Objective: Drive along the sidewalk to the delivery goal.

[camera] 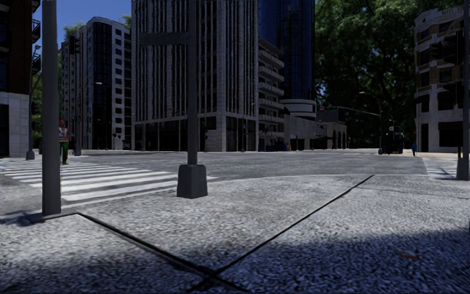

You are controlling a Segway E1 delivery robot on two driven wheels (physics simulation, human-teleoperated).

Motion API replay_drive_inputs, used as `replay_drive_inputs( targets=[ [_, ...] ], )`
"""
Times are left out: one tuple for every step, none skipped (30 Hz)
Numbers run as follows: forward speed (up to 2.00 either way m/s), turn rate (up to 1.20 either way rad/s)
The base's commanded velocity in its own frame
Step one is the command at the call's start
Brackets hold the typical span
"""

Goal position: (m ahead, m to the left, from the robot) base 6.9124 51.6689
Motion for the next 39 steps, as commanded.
replay_drive_inputs(
  targets=[
    [1.89,0.53],
    [1.89,0.53],
    [1.89,0.53],
    [1.89,0.53],
    [1.89,0.53],
    [1.89,0.53],
    [1.89,0.53],
    [1.89,0.53],
    [1.89,0.53],
    [1.89,0.53],
    [1.89,0.53],
    [1.89,0.53],
    [1.89,0.53],
    [1.89,0.53],
    [1.89,0.53],
    [1.89,0.53],
    [1.89,0.53],
    [1.89,0.53],
    [1.89,0.53],
    [1.89,0.53],
    [1.89,0.53],
    [1.89,0.53],
    [1.86,0.54],
    [1.86,0.54],
    [1.81,0.56],
    [1.78,0.57],
    [1.77,0.58],
    [1.77,0.58],
    [1.76,0.59],
    [1.76,0.6],
    [1.76,0.6],
    [1.76,0.6],
    [1.76,0.6],
    [1.75,0.6],
    [1.75,0.6],
    [1.75,0.6],
    [1.75,0.6],
    [1.75,0.6],
    [1.74,0.6]
  ],
)
